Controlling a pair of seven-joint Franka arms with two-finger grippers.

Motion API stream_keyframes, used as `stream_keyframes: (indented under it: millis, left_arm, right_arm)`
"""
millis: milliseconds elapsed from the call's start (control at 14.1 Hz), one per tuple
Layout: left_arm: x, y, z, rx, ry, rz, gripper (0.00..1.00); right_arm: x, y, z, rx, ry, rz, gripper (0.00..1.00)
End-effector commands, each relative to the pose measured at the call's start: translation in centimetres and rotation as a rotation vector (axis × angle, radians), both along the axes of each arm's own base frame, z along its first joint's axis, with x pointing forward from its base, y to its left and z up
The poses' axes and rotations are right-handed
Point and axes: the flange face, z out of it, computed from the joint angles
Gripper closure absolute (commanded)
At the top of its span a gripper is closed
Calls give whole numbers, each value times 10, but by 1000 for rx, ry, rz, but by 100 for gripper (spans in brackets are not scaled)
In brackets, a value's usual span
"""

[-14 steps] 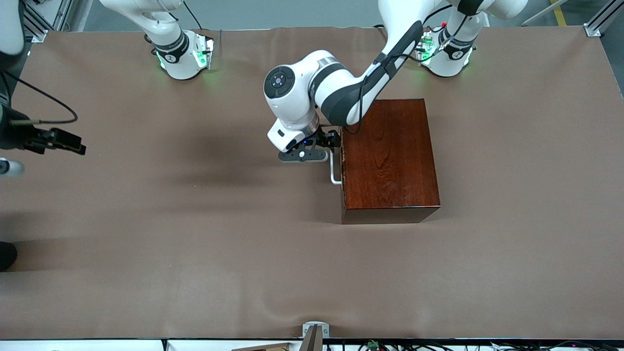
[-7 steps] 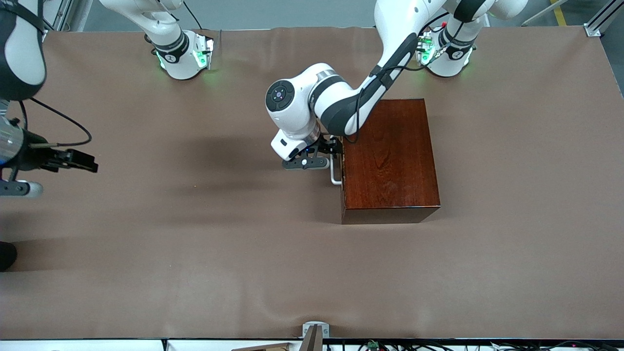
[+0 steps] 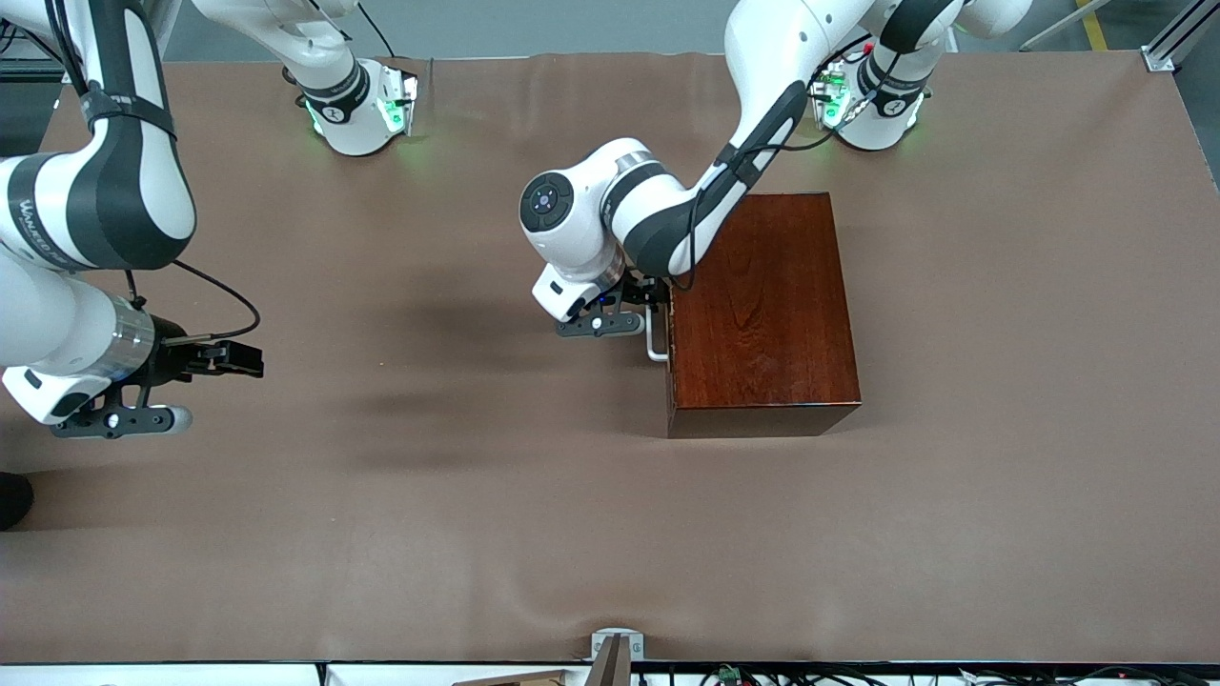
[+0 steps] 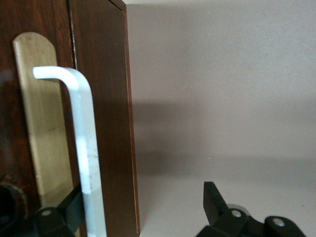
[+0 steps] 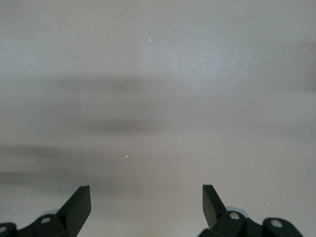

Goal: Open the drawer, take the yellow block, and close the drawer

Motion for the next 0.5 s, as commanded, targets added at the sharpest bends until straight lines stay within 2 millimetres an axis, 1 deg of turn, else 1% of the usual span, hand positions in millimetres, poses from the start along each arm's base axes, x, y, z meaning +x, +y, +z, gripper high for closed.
stream_keyframes:
  millis: [0,142,355,426]
  left_arm:
    - [1,-10,6,-20,-55,3,0]
    - [1,-18,13,-62,-86,21,0]
    - [-1,-28,15,-115,-118,31,0]
    - [-1,-30,16,-129,-123,38,0]
  right_arm:
    - [0,-4,11,14,-11,-12,0]
    - [0,-11,9,17,-6,-24,0]
    - [0,-6,6,71,3,-39,0]
    - [-1,-11,5,93,8,-59,0]
